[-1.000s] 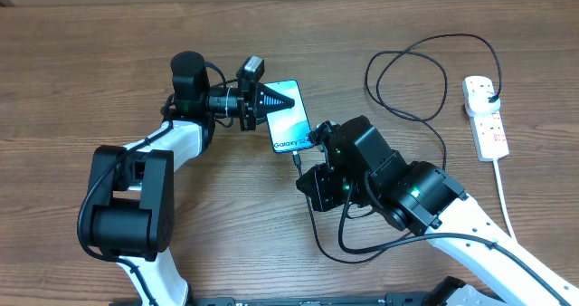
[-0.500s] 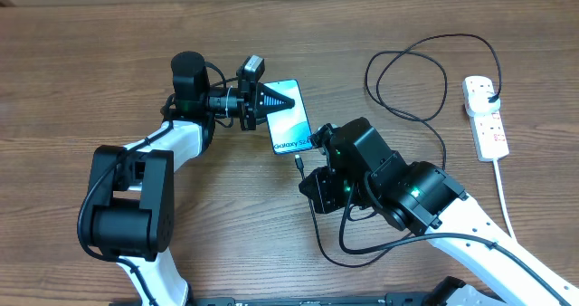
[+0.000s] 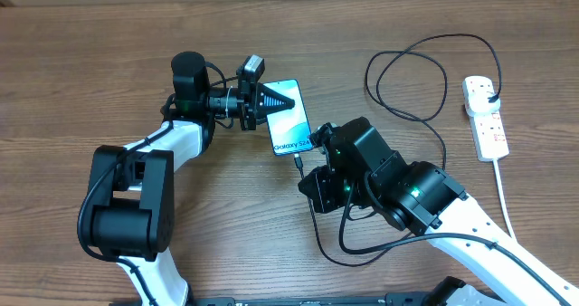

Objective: Plug charger to phone and switch on socket
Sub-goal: 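Push the black USB-C plug up into the phone's port with the right gripper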

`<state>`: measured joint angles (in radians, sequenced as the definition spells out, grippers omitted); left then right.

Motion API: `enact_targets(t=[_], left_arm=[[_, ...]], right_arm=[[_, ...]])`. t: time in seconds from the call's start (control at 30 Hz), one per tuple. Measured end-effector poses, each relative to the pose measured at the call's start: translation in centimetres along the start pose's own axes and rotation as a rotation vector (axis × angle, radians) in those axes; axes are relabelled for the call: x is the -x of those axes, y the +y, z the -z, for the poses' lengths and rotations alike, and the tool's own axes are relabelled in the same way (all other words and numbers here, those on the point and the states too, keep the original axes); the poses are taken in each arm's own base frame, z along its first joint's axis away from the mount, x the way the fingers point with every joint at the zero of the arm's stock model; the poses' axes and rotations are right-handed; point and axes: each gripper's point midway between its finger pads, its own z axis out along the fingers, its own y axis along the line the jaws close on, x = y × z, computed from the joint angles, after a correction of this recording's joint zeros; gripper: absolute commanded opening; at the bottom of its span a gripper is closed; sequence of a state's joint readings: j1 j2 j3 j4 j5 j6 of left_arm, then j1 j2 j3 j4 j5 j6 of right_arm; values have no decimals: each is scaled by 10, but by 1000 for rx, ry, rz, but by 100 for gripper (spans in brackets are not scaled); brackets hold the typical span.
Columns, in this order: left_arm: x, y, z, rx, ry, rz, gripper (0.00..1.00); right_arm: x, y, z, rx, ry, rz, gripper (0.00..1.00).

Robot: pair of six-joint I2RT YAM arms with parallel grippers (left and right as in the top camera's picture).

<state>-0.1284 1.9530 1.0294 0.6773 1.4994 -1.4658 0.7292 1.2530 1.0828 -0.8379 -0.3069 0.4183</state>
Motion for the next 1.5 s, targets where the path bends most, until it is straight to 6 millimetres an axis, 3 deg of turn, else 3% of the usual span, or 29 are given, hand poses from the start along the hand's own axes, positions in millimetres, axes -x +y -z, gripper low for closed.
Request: enact_targets(t=[1.5], left_arm=[[0,0,2,-2,2,76,4]], right_arm=[[15,6,0,12,-64,26,4]])
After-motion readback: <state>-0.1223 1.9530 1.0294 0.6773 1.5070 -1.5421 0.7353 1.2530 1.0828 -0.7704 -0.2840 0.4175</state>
